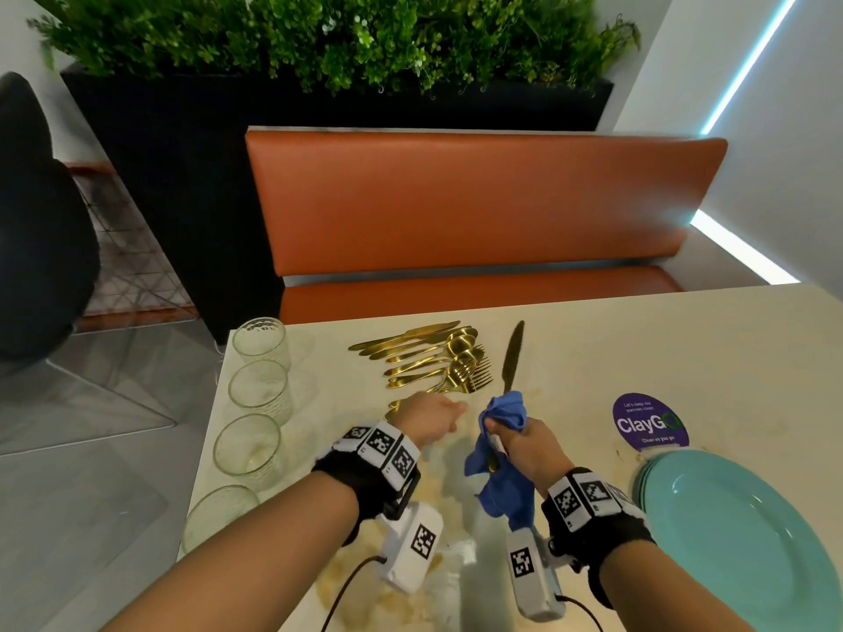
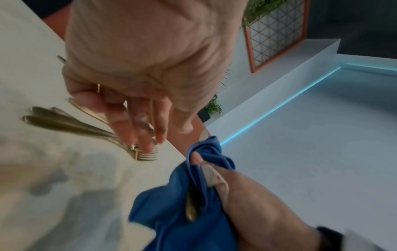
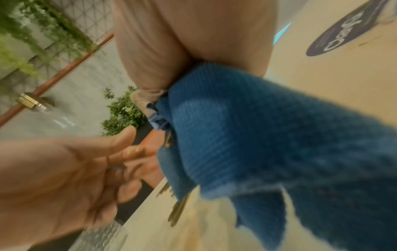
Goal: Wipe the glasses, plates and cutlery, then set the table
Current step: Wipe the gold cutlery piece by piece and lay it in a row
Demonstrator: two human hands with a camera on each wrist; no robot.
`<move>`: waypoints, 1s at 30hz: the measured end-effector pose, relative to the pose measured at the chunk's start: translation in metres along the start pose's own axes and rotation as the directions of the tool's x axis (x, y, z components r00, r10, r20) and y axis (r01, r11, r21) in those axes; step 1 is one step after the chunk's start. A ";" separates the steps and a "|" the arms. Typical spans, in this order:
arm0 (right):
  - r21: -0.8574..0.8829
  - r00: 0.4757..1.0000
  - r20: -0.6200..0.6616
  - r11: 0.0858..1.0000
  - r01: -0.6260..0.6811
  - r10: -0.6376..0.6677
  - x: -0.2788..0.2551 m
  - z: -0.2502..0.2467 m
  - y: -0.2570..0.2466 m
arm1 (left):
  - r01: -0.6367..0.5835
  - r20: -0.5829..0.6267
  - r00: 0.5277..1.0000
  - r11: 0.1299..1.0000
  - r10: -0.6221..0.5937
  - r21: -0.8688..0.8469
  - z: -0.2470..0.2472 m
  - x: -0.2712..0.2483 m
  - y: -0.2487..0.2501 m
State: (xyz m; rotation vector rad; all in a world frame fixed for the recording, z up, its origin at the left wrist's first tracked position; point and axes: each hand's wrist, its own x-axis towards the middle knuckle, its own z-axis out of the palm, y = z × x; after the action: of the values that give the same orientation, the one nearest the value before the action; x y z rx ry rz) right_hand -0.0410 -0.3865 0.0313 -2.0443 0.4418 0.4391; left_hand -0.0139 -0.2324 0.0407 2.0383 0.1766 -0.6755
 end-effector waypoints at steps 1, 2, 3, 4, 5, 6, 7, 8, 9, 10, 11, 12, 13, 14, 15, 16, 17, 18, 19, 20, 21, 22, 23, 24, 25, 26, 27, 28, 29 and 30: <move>-0.010 0.999 0.037 1.000 0.024 -0.024 -0.002 0.002 -0.001 | -0.031 -0.052 0.998 0.998 0.029 -0.045 -0.002 0.005 0.001; -0.023 0.996 0.079 0.999 0.039 -0.037 -0.003 0.004 -0.002 | -0.059 -0.064 0.996 0.995 0.054 -0.078 -0.001 0.010 0.004; -0.029 0.991 0.118 0.998 0.064 -0.060 -0.002 0.007 -0.003 | -0.079 -0.057 0.996 0.992 0.074 -0.099 0.000 0.013 0.007; -0.056 0.984 0.163 0.995 0.084 -0.074 -0.004 0.009 -0.007 | -0.085 -0.046 0.996 0.990 0.080 -0.112 0.003 0.015 0.010; -0.087 0.974 0.206 0.990 0.112 -0.092 -0.003 0.010 -0.009 | -0.089 -0.043 0.996 0.987 0.084 -0.131 0.005 0.017 0.012; -0.128 0.966 0.239 0.983 0.130 -0.097 -0.003 0.011 -0.011 | -0.090 -0.043 0.996 0.983 0.084 -0.161 0.008 0.019 0.013; -0.158 0.961 0.256 0.976 0.149 -0.106 -0.001 0.012 -0.011 | -0.091 -0.045 0.996 0.976 0.083 -0.199 0.011 0.022 0.012; -0.188 0.962 0.255 0.970 0.152 -0.101 -0.001 0.012 -0.013 | -0.092 -0.047 0.995 0.967 0.084 -0.238 0.013 0.025 0.010; -0.219 0.967 0.238 0.964 0.149 -0.095 -0.001 0.012 -0.013 | -0.092 -0.054 0.995 0.958 0.081 -0.270 0.015 0.026 0.008; -0.252 0.973 0.214 0.958 0.139 -0.085 -0.001 0.012 -0.015 | -0.089 -0.067 0.995 0.950 0.072 -0.299 0.016 0.028 0.007; -0.277 0.979 0.186 0.952 0.133 -0.083 0.000 0.012 -0.015 | -0.077 -0.086 0.995 0.941 0.052 -0.329 0.017 0.029 0.006; -0.302 0.984 0.166 0.947 0.112 -0.063 0.000 0.012 -0.016 | -0.062 -0.098 0.995 0.933 0.029 -0.354 0.018 0.032 0.005; -0.325 0.987 0.156 0.941 0.095 -0.046 0.000 0.012 -0.017 | -0.045 -0.110 0.994 0.935 0.007 -0.352 0.017 0.035 0.006; -0.342 0.987 0.159 0.936 0.078 -0.024 0.000 0.011 -0.018 | -0.025 -0.120 0.993 0.944 -0.015 -0.330 0.016 0.038 0.006; -0.365 0.985 0.170 0.928 0.077 -0.015 0.001 0.009 -0.018 | -0.008 -0.118 0.992 0.949 -0.031 -0.314 0.013 0.039 0.006; -0.396 0.982 0.191 0.915 0.076 0.001 0.002 0.007 -0.018 | -0.001 -0.110 0.993 0.944 -0.038 -0.331 0.010 0.043 0.007; -0.429 0.977 0.211 0.899 0.086 0.008 0.003 0.004 -0.017 | 0.010 -0.093 0.995 0.945 -0.042 -0.326 0.006 0.046 0.006; -0.460 0.974 0.227 0.884 0.090 0.019 0.003 0.001 -0.016 | 0.011 -0.103 0.994 0.964 -0.040 -0.266 0.001 0.050 0.006; -0.483 0.971 0.238 0.871 0.094 0.027 0.003 -0.003 -0.014 | 0.019 -0.135 0.990 0.987 -0.041 -0.163 -0.005 0.055 0.004; -0.494 0.970 0.240 0.865 0.088 0.038 0.003 -0.007 -0.012 | 0.030 -0.190 0.981 0.997 -0.043 -0.074 -0.010 0.060 0.000; -0.495 0.972 0.230 0.866 0.072 0.051 0.004 -0.011 -0.010 | 0.046 -0.232 0.972 0.999 -0.043 0.005 -0.015 0.064 -0.002; -0.495 0.975 0.212 0.867 0.053 0.062 0.006 -0.016 -0.008 | 0.059 -0.267 0.963 0.990 -0.024 0.125 -0.018 0.068 -0.005; -0.500 0.978 0.196 0.865 0.041 0.067 0.007 -0.021 -0.006 | 0.078 -0.288 0.958 0.955 0.008 0.286 -0.021 0.072 -0.007; -0.509 0.980 0.185 0.860 0.030 0.076 0.010 -0.026 -0.004 | 0.100 -0.283 0.959 0.895 0.031 0.434 -0.023 0.076 -0.010; -0.516 0.980 0.178 0.856 0.020 0.084 0.012 -0.030 -0.003 | 0.109 -0.271 0.961 0.831 0.052 0.546 -0.025 0.080 -0.011; -0.517 0.981 0.170 0.856 0.010 0.092 0.015 -0.033 -0.001 | 0.110 -0.260 0.963 0.780 0.070 0.616 -0.026 0.087 -0.012; -0.514 0.982 0.164 0.858 0.003 0.096 0.018 -0.036 0.000 | 0.107 -0.250 0.964 0.742 0.084 0.662 -0.027 0.093 -0.013; -0.511 0.982 0.161 0.860 -0.002 0.098 0.020 -0.038 0.001 | 0.104 -0.241 0.966 0.714 0.092 0.692 -0.029 0.099 -0.012; -0.512 0.982 0.160 0.859 -0.006 0.102 0.022 -0.039 0.002 | 0.105 -0.229 0.969 0.691 0.090 0.715 -0.030 0.105 -0.011; -0.516 0.982 0.158 0.857 -0.010 0.107 0.023 -0.040 0.003 | 0.110 -0.219 0.973 0.668 0.080 0.736 -0.032 0.110 -0.009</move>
State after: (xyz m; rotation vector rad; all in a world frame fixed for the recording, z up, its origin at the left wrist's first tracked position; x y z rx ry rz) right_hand -0.0168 -0.4261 0.0370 -2.4793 0.2935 0.8492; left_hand 0.0868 -0.2168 -0.0114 2.9303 0.0458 -0.5567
